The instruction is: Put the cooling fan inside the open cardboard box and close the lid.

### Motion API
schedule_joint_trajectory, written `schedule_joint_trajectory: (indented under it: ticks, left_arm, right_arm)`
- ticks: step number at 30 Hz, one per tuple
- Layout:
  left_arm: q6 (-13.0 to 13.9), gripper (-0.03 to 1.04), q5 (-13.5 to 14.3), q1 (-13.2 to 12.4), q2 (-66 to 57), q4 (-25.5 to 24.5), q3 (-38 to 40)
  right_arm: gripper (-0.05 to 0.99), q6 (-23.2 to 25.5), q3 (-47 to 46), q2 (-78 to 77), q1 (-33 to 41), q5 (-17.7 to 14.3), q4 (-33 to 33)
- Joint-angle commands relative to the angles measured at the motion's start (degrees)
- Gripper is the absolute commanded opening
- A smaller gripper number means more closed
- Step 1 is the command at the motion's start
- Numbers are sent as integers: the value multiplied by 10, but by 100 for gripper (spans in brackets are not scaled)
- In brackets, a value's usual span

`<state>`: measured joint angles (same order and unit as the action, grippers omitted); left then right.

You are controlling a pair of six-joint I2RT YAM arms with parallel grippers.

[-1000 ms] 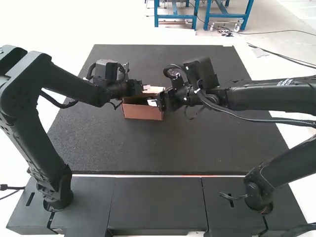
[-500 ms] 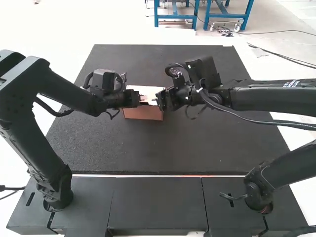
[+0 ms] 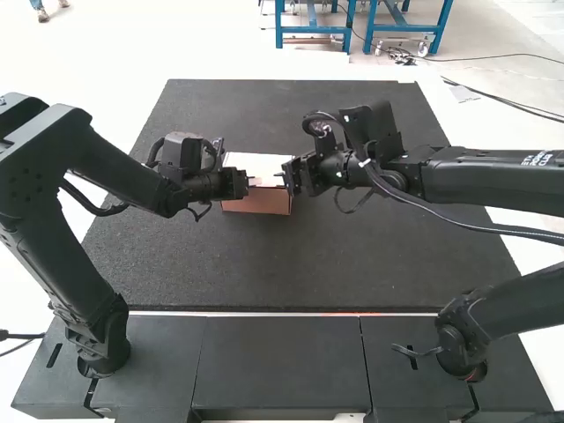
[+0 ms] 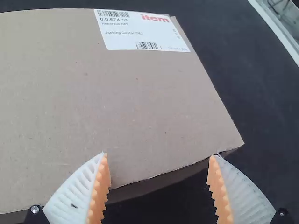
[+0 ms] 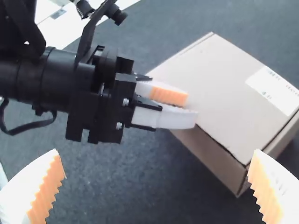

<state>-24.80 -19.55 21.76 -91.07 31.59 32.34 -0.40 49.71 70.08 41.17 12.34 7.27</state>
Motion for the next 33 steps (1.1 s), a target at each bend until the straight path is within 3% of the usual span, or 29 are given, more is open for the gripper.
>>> schedule_joint_trajectory:
  ticks: [1, 3, 5, 9, 12, 15, 16, 20, 22, 25, 26, 28, 31, 33]
  left_arm:
    - [-1, 51, -6, 4, 8, 5, -2]
    - [0, 51, -6, 4, 8, 2, -2]
    - [0, 51, -5, 7, 8, 0, -3]
    - [-1, 52, -5, 7, 16, -10, -1]
    - [-3, 72, -5, 6, 43, -21, 1]
    - [-3, 92, 0, 3, 95, -29, 1]
    - [2, 97, 20, 0, 118, -32, 0]
    - [51, 97, 73, -30, 205, -41, -2]
    - [88, 97, 106, -55, 237, -52, -3]
    - [112, 97, 142, -96, 293, -66, -18]
    - [118, 97, 152, -107, 323, -63, -30]
    - [156, 97, 170, -126, 388, -43, -62]
    - [169, 97, 198, -142, 481, -22, -115]
    - [172, 97, 201, -146, 541, -34, -140]
  right_arm:
    - [91, 11, -15, -28, 1, -18, 13]
    - [91, 33, -26, -46, -1, -39, 26]
    - [91, 60, -44, -68, -3, -92, 63]
    - [91, 61, -79, -130, -19, -128, 114]
    - [91, 60, -99, -171, -41, -131, 143]
    - [91, 58, -113, -208, -61, -155, 157]
    - [91, 53, -119, -219, -68, -165, 157]
    - [91, 26, -144, -261, -94, -195, 158]
    - [91, 3, -159, -281, -109, -210, 159]
    - [91, -13, -181, -306, -140, -219, 174]
    - [91, -28, -191, -314, -158, -237, 175]
    - [91, -43, -215, -333, -204, -266, 194]
    - [91, -42, -248, -386, -269, -261, 212]
    - [91, -39, -273, -423, -300, -240, 211]
